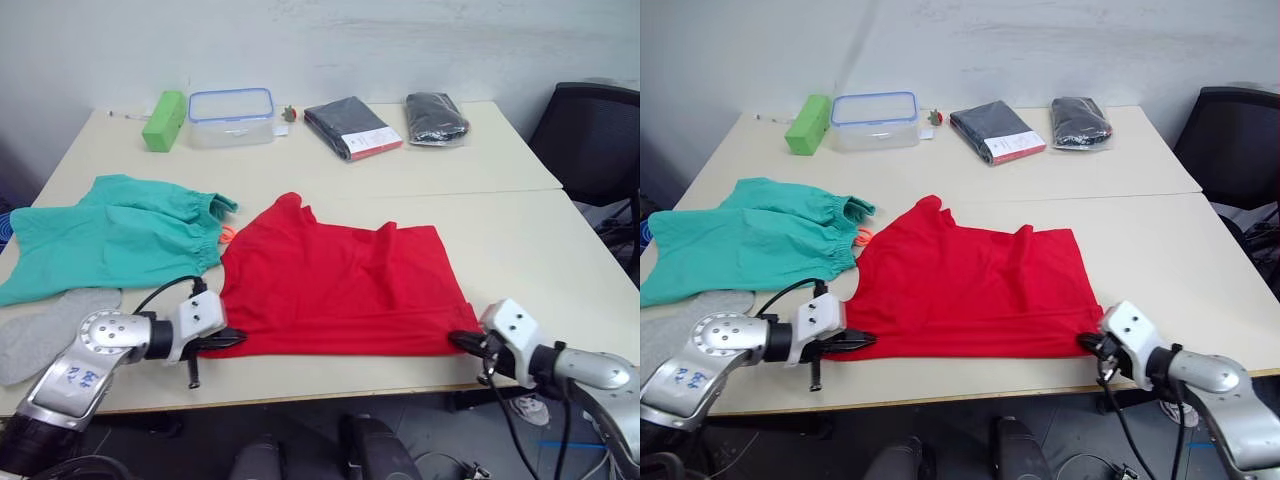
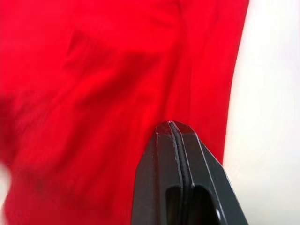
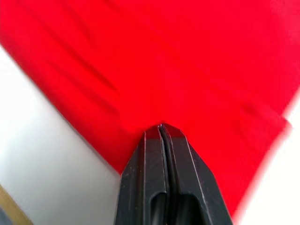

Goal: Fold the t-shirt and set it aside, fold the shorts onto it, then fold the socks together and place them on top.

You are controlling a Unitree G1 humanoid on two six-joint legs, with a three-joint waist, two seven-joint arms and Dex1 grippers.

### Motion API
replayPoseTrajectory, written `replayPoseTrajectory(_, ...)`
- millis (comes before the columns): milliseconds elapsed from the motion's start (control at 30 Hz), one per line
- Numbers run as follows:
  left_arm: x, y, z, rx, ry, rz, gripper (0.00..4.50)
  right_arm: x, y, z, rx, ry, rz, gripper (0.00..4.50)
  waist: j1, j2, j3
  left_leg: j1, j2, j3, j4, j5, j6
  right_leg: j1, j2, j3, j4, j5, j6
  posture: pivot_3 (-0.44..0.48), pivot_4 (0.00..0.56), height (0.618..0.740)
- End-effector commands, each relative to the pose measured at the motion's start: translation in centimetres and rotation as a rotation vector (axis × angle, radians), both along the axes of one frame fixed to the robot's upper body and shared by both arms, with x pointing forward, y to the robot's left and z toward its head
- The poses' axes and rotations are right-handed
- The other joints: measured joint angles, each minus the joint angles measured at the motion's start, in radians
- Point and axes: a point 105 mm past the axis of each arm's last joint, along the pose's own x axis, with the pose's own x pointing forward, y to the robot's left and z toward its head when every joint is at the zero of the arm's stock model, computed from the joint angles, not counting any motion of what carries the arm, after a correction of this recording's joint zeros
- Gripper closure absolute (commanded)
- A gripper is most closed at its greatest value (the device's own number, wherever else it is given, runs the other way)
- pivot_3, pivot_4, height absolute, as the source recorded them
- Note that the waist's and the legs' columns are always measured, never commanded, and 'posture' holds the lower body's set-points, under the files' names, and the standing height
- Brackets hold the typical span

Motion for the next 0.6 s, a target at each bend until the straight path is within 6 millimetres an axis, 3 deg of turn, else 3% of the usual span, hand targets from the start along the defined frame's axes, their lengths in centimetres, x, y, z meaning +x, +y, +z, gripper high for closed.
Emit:
replayPoseTrajectory(33,-0.5,1.9,-0.8,0.026,0.061,0.076,4.5,0.0,0.5,2.6,0.044,-0.073,0.069,4.48,-0.003,0.003,0.001,0.0,0.0,0.001,-0.001,0.0,0.0,0.0,0.001,0.001,0.0,0.0,0.0,0.0,0.15,0.74)
replayPoseTrajectory(133,-1.1,0.6,2.5,-0.097,0.042,0.047,4.5,-0.4,1.1,4.9,0.017,-0.136,0.175,4.48,-0.004,0.006,0.006,0.0,0.001,0.002,-0.003,0.0,0.0,-0.002,0.002,0.001,0.002,0.0,0.001,0.0,0.15,0.74)
replayPoseTrajectory(200,-1.9,0.1,3.9,-0.112,0.047,-0.004,4.1,-0.8,1.1,5.7,-0.003,-0.136,0.226,4.5,-0.001,0.004,0.008,0.0,0.002,0.003,-0.003,0.0,-0.001,-0.005,0.003,0.001,0.004,0.002,0.005,0.0,0.15,0.74)
replayPoseTrajectory(267,-2.9,-0.3,4.5,-0.093,0.056,-0.072,3.64,-1.4,1.0,6.0,-0.051,-0.124,0.296,4.12,0.0,0.003,0.009,-0.001,0.002,0.002,-0.003,-0.001,-0.002,-0.009,0.003,0.001,0.004,0.003,0.008,0.0,0.15,0.74)
replayPoseTrajectory(400,-3.5,-0.7,4.6,-0.014,0.022,-0.153,2.33,-2.1,0.9,5.0,-0.186,-0.109,0.441,2.88,0.005,0.003,0.009,-0.001,0.001,0.002,-0.004,-0.003,-0.003,-0.009,0.003,0.0,0.003,0.0,0.007,0.0,0.15,0.74)
replayPoseTrajectory(567,-3.0,0.3,2.3,0.195,-0.061,-0.218,0.75,-1.0,0.5,3.3,-0.305,-0.137,0.488,1.14,0.002,0.003,0.011,-0.001,0.001,0.004,-0.003,-0.005,-0.002,-0.009,0.003,0.001,0.001,-0.002,0.004,0.0,0.15,0.74)
replayPoseTrajectory(600,-2.7,0.5,2.0,0.223,-0.078,-0.218,0.71,-0.7,0.4,2.9,-0.327,-0.138,0.488,0.77,0.0,0.003,0.011,-0.001,0.001,0.006,-0.004,-0.005,-0.001,-0.009,0.002,0.001,0.001,-0.002,0.004,0.0,0.15,0.74)
